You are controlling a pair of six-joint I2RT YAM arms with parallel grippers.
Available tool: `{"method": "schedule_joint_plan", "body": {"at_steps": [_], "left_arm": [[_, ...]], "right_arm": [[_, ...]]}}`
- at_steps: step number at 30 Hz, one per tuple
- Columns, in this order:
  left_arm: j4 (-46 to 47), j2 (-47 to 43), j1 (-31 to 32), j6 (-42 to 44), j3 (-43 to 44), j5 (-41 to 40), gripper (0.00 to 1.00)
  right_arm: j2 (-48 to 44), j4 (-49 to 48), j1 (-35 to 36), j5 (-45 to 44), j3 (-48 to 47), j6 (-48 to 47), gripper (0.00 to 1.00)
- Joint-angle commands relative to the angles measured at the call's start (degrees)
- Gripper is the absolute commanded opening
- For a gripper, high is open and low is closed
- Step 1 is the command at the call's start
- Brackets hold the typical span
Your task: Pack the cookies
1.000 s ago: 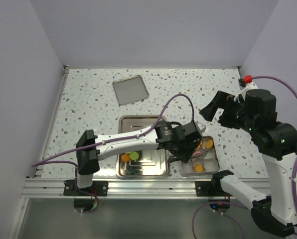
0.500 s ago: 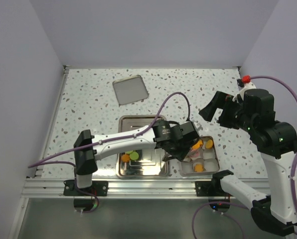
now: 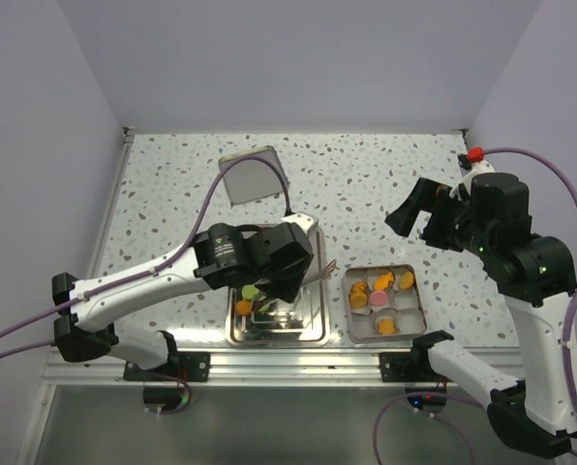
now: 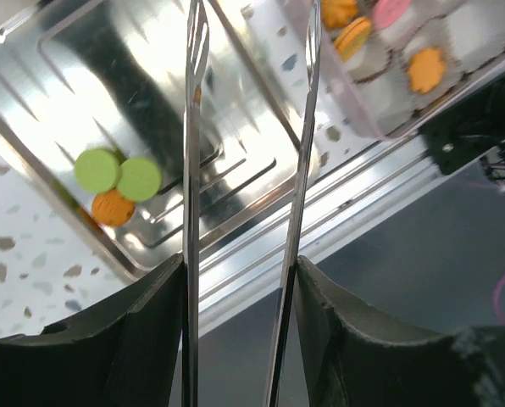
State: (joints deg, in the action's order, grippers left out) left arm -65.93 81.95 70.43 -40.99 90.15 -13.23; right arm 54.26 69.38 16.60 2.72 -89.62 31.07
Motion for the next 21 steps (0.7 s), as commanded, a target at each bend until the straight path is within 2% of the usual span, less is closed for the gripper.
{"method": "schedule_joint_plan", "body": {"at_steps": [1,11,21], "left_arm": [[-5.2,-3.8,-1.2,-4.6,-5.1,-2.1,0.57],[-9.5,-13.9,-4.1,-12.9,-19.1,-2.5,0.60],[-9.5,-16.7,-6.3,-15.8,-23.4,-2.5,0.62]], "right_arm": [[-0.5,-1.4,0.4,1.1,0.2,0.0,0.99],[-0.5,-2.1,0.4,2.3,1.1,0.7,0.99],[-0.6,-1.9,0.4,3.1,1.4,0.7,0.99]]}}
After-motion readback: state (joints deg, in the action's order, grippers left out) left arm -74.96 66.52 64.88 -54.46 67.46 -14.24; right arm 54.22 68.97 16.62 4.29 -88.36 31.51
